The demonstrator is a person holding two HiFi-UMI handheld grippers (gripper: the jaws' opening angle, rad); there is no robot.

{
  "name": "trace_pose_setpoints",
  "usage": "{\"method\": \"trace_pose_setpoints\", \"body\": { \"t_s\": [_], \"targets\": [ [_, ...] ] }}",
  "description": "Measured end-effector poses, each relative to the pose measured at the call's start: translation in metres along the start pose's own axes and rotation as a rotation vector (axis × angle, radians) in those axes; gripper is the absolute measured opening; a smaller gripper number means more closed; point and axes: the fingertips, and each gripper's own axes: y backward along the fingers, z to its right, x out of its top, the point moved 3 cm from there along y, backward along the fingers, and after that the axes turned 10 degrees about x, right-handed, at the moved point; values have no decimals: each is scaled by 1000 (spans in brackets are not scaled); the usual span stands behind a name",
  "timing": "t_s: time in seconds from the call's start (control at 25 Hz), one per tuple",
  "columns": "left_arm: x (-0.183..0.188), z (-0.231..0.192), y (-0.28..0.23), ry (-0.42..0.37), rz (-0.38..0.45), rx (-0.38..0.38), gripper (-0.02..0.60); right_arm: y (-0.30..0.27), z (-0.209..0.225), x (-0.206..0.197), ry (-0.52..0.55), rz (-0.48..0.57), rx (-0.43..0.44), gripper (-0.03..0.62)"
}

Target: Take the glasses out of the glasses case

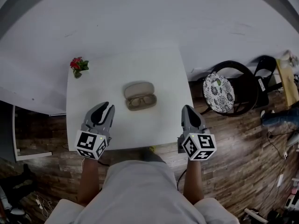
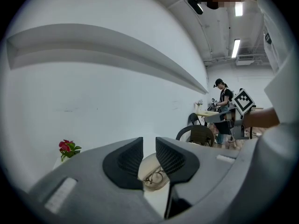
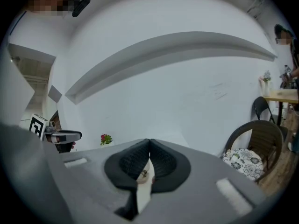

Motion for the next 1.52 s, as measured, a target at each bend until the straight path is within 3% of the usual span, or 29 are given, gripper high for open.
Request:
{"method": "trace_pose_setpoints", "body": {
  "t_s": [0.4,0.84,1.24,1.52],
  "targets": [
    [0,6,-7,-14,0,12,92,-13,9,4,16,1,42,3],
    [-12,23,-41,-54,-68,-60,92,-27,25,0,8,-24,57,3],
    [-34,37,-85,-157,-163,-147,92,-46,38,-3,-4,-31,67,3],
    [-61,61,-113,-329,-269,-253,92,-53,42,-5,-7,-39,77,3]
  ]
}}
